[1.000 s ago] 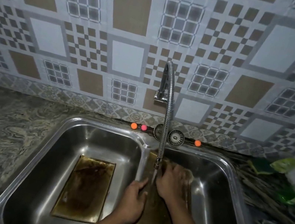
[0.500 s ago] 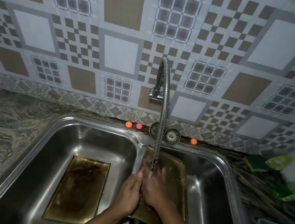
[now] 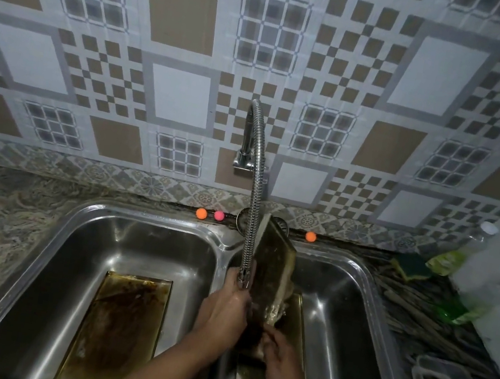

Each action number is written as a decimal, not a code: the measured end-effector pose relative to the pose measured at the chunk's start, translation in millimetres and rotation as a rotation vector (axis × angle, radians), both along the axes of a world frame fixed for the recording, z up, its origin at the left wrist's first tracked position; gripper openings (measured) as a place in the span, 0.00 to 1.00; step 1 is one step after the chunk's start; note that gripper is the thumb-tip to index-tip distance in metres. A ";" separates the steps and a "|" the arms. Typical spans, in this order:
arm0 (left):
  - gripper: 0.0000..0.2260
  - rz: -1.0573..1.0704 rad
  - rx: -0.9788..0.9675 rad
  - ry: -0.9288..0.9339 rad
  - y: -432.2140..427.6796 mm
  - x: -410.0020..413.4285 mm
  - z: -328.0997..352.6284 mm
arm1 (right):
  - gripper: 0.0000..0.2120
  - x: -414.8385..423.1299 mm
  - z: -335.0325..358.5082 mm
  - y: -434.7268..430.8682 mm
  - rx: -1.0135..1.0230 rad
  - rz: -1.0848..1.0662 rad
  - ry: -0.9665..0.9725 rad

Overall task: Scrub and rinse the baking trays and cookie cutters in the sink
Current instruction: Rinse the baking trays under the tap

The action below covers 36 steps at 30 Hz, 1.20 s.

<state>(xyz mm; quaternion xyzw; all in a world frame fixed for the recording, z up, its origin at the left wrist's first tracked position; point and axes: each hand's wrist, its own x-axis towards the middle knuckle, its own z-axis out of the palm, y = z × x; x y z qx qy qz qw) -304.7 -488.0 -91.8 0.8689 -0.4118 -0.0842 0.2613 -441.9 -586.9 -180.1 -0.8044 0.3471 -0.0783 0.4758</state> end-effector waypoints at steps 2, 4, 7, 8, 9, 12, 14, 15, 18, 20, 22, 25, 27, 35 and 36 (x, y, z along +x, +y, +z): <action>0.36 -0.052 0.084 -0.142 -0.8 -0.5 3.8 | 0.12 14.2 1.5 -1.2 0.135 -0.110 -0.027; 0.41 -0.076 0.102 -0.238 3.1 -3.6 6.8 | 0.13 30.1 0.1 -3.0 0.255 -0.184 -0.064; 0.48 -0.133 0.132 -0.297 9.6 -3.6 1.9 | 0.16 51.0 -11.8 -7.2 0.353 -0.227 -0.090; 0.48 -0.143 0.148 -0.303 9.9 -3.3 -0.3 | 0.18 57.6 -15.1 -7.6 0.382 -0.225 -0.093; 0.46 -0.160 0.132 -0.269 10.3 -1.7 -5.8 | 0.18 62.8 -10.4 -4.5 0.400 -0.215 -0.106; 0.32 -0.096 0.003 -0.137 12.5 -0.5 -16.0 | 0.18 72.9 15.0 11.9 0.276 -0.210 -0.226; 0.21 0.008 -0.135 -0.020 11.5 -1.0 -17.9 | 0.19 71.3 23.3 23.8 0.082 -0.151 -0.279; 0.18 0.048 -0.178 0.046 10.3 -1.5 -16.9 | 0.20 68.2 23.0 28.5 -0.023 -0.091 -0.284; 0.17 0.061 -0.325 0.171 1.8 3.0 -15.8 | 0.23 60.1 16.9 30.7 -0.162 0.039 -0.260; 0.16 0.020 -0.358 0.208 0.5 6.9 -13.1 | 0.27 60.2 17.8 14.2 -0.238 0.079 -0.181; 0.17 -0.003 -0.384 0.245 1.2 9.9 -13.8 | 0.33 69.3 19.6 -8.6 -0.290 0.015 -0.061; 0.18 -0.022 -0.403 0.320 2.1 5.1 -15.9 | 0.37 88.6 34.1 -33.7 -0.248 -0.183 0.136; 0.18 0.003 -0.417 0.417 0.8 7.2 -21.9 | 0.29 95.4 39.3 -32.8 -0.364 -0.058 0.150; 0.26 0.137 -0.338 0.736 15.1 18.0 -45.9 | 0.30 58.5 37.5 -9.0 -0.433 0.521 0.153; 0.25 0.150 -0.317 0.735 16.0 14.7 -52.7 | 0.35 53.7 38.9 -14.2 -0.462 0.468 0.258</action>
